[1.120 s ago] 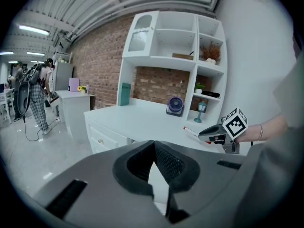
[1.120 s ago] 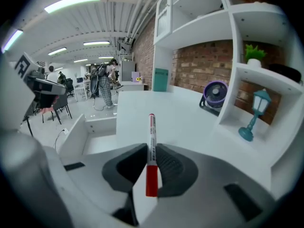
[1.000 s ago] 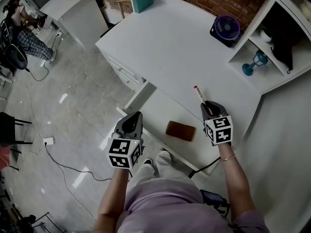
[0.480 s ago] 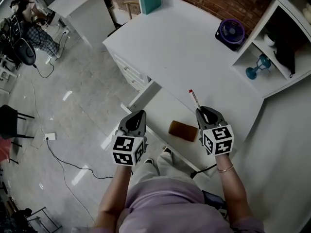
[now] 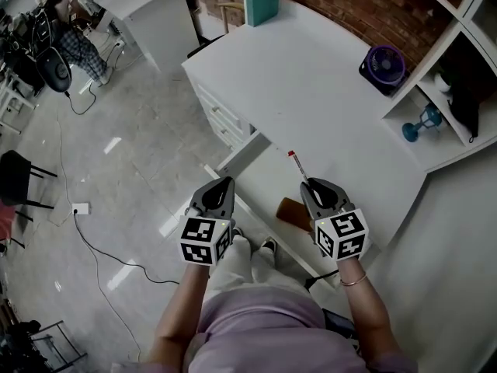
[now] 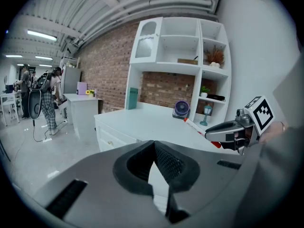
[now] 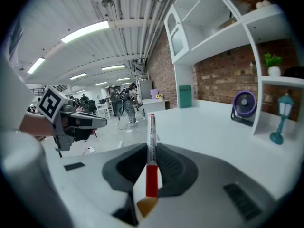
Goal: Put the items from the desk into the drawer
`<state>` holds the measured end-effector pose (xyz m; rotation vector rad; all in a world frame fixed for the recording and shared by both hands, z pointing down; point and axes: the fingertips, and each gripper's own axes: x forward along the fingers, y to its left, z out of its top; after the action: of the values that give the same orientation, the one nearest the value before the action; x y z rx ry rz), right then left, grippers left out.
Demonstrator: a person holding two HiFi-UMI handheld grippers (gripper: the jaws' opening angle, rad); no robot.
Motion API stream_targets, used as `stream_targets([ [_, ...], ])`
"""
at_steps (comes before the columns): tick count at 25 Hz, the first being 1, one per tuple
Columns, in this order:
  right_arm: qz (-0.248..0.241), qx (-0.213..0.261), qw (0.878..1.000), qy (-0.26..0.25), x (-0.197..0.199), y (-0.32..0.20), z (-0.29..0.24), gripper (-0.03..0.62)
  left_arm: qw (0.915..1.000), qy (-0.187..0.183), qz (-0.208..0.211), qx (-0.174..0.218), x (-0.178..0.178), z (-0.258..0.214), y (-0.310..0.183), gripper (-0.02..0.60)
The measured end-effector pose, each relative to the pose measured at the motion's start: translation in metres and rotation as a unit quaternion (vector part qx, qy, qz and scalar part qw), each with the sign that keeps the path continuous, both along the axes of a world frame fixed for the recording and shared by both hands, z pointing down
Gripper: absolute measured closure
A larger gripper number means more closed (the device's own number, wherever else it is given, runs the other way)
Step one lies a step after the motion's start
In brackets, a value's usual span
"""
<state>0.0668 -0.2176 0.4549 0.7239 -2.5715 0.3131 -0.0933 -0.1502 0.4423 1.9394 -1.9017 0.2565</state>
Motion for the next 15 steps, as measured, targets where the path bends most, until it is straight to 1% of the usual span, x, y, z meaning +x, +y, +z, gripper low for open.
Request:
stream_targets([
  [7, -0.027, -0.017, 0.999, 0.015, -0.032, 0.008, 0.017, 0.526, 0.9998, 0.004, -0.017, 0.000, -0.029, 0.001, 0.008, 0.581],
  [15, -0.052, -0.038, 0.997, 0.048, -0.070, 0.008, 0.051, 0.526, 0.9985, 0.012, -0.053, -0.012, -0.064, 0.013, 0.024, 0.581],
])
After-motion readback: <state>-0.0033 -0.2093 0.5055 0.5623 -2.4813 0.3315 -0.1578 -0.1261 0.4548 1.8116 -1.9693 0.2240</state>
